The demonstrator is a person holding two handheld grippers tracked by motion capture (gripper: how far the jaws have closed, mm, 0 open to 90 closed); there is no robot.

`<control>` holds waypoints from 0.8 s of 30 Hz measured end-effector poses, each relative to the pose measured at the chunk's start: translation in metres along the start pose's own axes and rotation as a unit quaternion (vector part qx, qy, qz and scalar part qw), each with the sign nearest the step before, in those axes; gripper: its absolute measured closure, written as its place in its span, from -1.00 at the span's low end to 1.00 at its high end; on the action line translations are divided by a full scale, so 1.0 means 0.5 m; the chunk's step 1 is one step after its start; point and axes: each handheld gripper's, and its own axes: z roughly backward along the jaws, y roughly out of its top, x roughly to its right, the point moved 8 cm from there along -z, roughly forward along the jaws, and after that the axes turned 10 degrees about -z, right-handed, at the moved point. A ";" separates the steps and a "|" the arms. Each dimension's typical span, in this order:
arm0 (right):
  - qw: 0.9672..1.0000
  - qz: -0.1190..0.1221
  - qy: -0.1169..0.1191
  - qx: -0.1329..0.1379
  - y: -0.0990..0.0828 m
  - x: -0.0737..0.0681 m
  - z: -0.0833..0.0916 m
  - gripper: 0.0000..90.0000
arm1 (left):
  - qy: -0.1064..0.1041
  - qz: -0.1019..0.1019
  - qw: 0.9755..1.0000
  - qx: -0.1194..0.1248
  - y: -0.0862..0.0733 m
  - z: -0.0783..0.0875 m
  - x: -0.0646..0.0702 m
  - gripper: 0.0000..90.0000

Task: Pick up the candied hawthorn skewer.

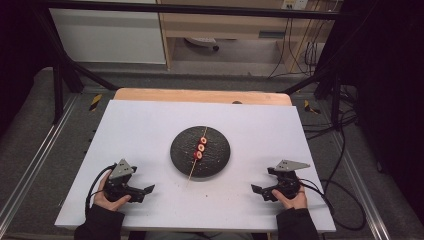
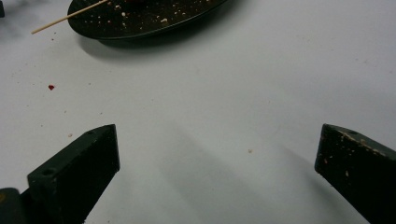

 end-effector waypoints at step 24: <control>1.000 0.000 -0.002 0.000 0.001 0.000 -0.001 -0.99 | -0.002 -0.003 1.000 -0.004 0.035 -0.018 0.027 -0.94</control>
